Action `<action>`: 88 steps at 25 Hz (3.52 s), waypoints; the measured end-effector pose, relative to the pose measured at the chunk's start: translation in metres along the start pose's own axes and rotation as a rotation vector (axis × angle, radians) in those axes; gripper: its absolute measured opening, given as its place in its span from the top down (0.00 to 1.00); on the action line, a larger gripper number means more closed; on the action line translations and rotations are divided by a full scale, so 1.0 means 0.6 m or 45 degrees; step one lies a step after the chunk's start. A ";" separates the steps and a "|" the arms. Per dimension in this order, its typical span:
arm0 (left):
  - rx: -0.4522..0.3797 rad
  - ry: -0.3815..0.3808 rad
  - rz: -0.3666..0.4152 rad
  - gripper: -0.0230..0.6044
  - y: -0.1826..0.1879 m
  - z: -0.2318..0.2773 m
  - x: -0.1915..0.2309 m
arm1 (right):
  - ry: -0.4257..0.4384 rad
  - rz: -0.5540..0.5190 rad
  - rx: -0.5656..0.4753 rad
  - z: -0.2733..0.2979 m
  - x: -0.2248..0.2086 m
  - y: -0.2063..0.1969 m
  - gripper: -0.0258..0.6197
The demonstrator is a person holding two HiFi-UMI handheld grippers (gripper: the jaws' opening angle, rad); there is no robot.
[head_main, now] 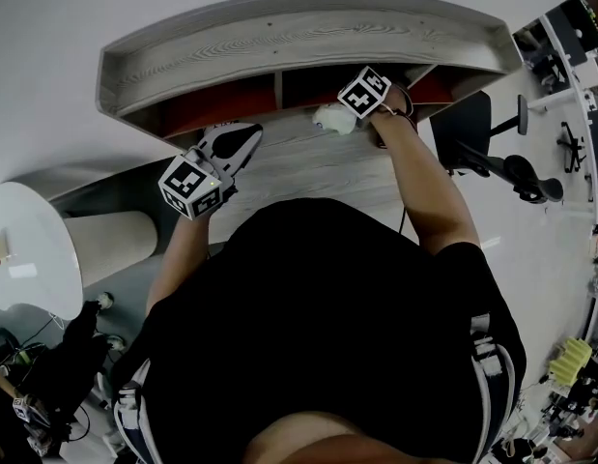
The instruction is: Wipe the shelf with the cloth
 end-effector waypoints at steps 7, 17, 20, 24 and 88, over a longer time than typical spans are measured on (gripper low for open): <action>0.010 -0.034 -0.010 0.94 -0.003 0.005 0.004 | -0.042 0.012 0.117 0.007 -0.015 -0.020 0.87; -0.005 -0.065 -0.025 0.94 0.004 0.003 -0.005 | -0.057 0.032 0.174 0.005 -0.021 -0.036 0.87; -0.013 -0.065 -0.026 0.94 0.007 0.004 -0.004 | -0.066 0.031 0.170 0.006 -0.023 -0.035 0.87; -0.006 -0.062 -0.015 0.94 0.008 0.002 -0.007 | -0.066 0.025 0.169 0.004 -0.021 -0.034 0.87; 0.030 0.015 -0.002 0.94 -0.020 -0.033 -0.042 | 0.530 0.425 -0.218 -0.063 0.169 0.161 0.87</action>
Point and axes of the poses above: the fingertips, and each gripper's own axes: z forward along the fingers, x to its left, y out of its top, the point moved 1 cm from there along -z, backward along the fingers, and after that the axes turned 12 degrees about -y, right-handed, at the moved point
